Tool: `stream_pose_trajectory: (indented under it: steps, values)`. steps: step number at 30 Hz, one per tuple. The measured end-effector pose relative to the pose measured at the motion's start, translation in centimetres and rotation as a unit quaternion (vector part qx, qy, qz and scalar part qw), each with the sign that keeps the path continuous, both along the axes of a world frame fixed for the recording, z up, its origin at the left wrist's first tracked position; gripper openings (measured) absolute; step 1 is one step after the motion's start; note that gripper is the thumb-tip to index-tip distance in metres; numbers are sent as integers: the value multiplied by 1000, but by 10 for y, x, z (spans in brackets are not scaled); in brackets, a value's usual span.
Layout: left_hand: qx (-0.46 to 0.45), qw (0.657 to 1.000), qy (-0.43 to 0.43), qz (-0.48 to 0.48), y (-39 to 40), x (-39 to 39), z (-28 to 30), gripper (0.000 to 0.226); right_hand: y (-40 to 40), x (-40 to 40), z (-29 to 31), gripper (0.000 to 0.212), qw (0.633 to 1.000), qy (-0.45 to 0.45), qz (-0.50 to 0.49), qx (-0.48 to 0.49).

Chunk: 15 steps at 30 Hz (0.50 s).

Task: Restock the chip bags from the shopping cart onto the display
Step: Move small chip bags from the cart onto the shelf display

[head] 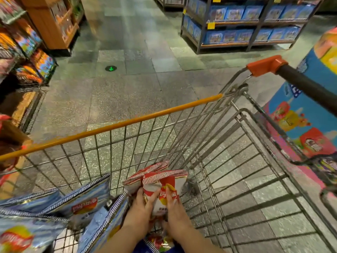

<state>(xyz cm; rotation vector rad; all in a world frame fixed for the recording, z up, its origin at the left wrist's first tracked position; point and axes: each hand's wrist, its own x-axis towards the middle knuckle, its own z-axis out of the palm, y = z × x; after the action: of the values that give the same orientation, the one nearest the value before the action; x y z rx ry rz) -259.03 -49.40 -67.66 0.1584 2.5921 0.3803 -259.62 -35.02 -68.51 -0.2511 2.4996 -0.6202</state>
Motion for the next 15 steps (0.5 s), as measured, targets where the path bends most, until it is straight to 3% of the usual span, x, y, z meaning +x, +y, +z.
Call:
stream_pose_trajectory:
  steps: [8, 15]
  values:
    - [25, 999, 43, 17, 3, 4, 55, 111, 5, 0, 61, 124, 999, 32, 9, 26]
    - [40, 995, 83, 29, 1, 19, 112, 113, 11, 17, 131, 108, 999, 50, -7, 9]
